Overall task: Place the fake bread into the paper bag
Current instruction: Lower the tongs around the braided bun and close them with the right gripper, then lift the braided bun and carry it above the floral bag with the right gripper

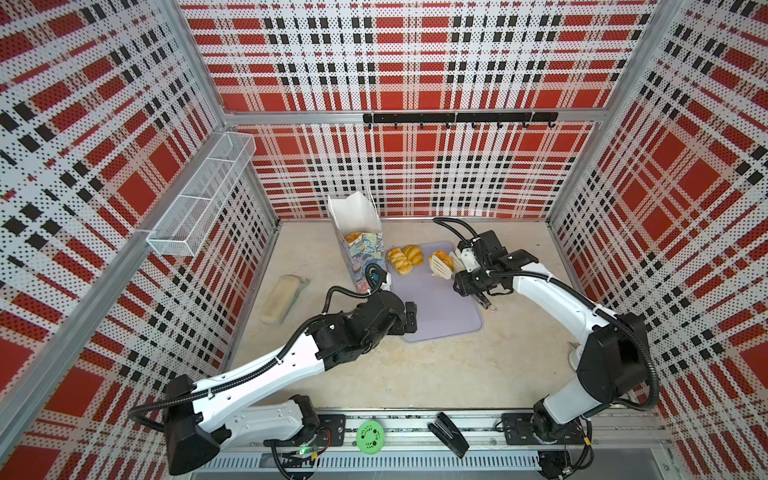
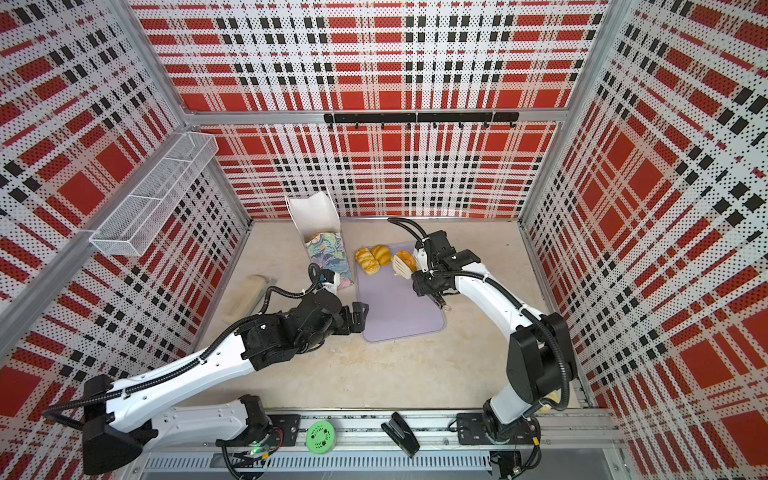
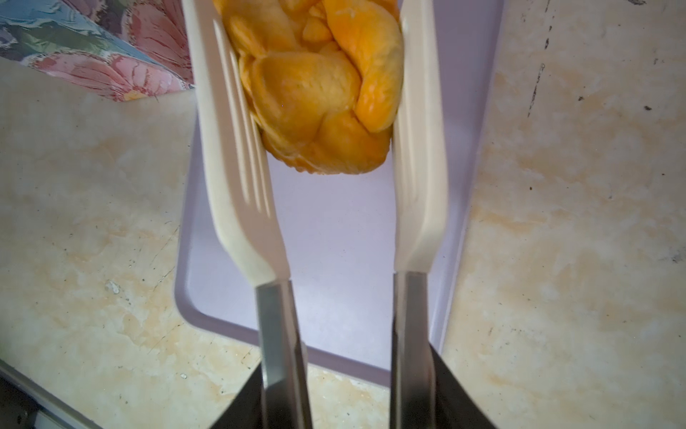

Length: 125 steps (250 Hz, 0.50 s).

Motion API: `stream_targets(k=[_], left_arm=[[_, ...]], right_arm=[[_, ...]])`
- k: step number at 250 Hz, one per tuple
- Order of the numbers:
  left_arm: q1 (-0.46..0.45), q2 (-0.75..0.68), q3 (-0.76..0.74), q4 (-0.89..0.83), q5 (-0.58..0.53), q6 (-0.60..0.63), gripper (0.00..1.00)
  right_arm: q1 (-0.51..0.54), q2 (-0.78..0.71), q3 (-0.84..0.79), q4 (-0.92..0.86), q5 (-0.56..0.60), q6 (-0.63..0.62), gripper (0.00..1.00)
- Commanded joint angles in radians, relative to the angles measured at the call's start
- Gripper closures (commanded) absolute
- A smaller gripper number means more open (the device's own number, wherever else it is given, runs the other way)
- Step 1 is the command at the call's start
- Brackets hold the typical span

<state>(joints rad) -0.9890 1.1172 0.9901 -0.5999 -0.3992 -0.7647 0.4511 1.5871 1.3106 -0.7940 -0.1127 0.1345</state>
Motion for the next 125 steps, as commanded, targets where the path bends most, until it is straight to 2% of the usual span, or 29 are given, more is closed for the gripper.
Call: stream_targets(k=[1,125], left_arm=[[0.010,-0.023,0.031,-0.017,-0.026,0.023,0.01],[0.039,-0.092,0.044,-0.078,-0.038,0.056,0.01]], right_arm=[[0.022,-0.048,0.000,0.062,-0.031,0.020,0.50],[0.117,-0.059,0.044,0.090,-0.054,0.073,0.50]])
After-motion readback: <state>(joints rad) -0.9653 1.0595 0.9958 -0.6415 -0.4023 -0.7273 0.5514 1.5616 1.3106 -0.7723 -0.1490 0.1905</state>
